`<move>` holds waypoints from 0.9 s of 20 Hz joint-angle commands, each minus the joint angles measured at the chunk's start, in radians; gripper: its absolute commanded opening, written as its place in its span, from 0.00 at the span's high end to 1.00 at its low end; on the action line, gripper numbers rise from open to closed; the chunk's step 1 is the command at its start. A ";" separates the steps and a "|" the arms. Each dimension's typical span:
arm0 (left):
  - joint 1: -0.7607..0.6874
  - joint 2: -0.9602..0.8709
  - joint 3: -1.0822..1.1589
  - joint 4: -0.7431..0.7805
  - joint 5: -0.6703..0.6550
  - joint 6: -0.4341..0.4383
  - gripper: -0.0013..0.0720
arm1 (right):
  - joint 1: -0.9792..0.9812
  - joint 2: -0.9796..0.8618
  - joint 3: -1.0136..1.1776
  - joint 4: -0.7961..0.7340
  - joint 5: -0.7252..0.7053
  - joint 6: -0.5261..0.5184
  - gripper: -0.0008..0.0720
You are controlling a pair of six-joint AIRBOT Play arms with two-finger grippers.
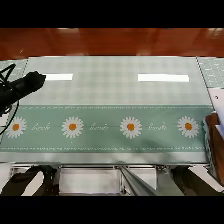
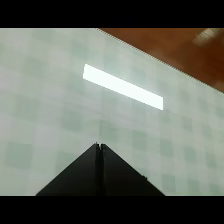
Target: Fold the shirts.
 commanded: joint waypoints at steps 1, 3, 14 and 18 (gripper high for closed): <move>0.000 -0.061 0.003 0.000 0.018 0.008 0.95 | -0.012 0.019 -0.080 -0.054 0.043 0.008 0.42; 0.000 -0.110 0.035 0.000 0.011 0.008 0.95 | -0.012 0.010 -0.079 0.040 0.035 0.023 0.42; -0.084 -0.361 0.706 0.069 -0.286 0.036 0.96 | 0.744 -0.114 0.166 0.839 -0.658 -0.200 0.95; -0.264 -0.438 0.733 0.541 -0.414 -0.218 0.96 | 1.321 -0.233 0.176 0.307 -0.697 -0.124 0.95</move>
